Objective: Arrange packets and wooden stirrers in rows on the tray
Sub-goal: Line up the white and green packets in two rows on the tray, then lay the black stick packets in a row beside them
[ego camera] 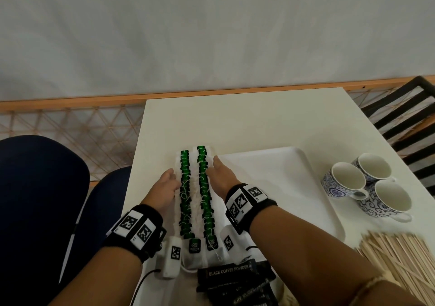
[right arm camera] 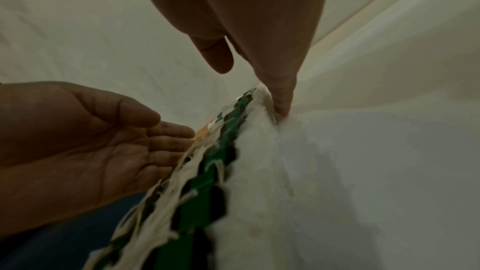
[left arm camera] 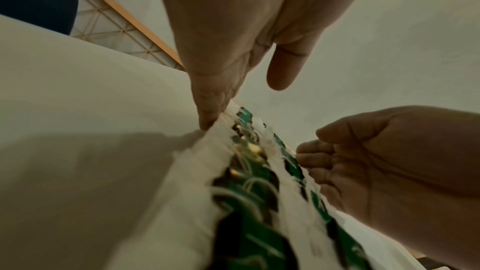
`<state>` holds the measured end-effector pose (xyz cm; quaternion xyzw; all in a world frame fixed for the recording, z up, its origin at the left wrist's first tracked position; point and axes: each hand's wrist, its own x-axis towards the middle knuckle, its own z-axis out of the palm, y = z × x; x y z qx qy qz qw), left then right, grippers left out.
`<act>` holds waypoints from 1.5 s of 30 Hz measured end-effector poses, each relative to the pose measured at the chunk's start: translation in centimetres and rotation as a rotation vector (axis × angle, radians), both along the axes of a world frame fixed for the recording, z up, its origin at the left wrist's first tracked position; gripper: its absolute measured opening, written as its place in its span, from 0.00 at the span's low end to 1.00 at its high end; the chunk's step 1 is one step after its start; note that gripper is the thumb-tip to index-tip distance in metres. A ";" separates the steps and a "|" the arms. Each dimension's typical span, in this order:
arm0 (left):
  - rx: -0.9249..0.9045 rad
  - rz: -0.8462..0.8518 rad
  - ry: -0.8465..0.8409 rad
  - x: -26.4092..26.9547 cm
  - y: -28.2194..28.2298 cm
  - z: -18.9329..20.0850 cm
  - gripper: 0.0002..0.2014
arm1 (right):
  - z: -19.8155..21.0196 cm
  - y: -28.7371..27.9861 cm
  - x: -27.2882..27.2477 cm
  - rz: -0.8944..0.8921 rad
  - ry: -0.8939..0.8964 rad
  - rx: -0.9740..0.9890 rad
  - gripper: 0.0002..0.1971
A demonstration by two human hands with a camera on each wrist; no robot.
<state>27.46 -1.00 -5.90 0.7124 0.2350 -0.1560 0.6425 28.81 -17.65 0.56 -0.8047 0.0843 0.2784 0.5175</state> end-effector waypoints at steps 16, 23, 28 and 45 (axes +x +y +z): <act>0.013 0.018 -0.009 0.5 -0.2 0.0 0.31 | -0.8 0.7 1.5 -0.033 -0.038 -0.014 0.30; 0.045 0.013 -0.012 1.6 -0.6 0.2 0.17 | -1.8 1.3 2.7 -0.028 -0.039 -0.021 0.31; 0.077 -0.009 -0.022 1.5 -0.8 0.9 0.18 | -1.9 0.8 2.5 0.019 -0.053 -0.056 0.30; 0.624 -0.538 -0.256 -19.0 0.9 3.1 0.12 | -0.2 -10.2 -14.7 1.025 -0.441 -0.677 0.38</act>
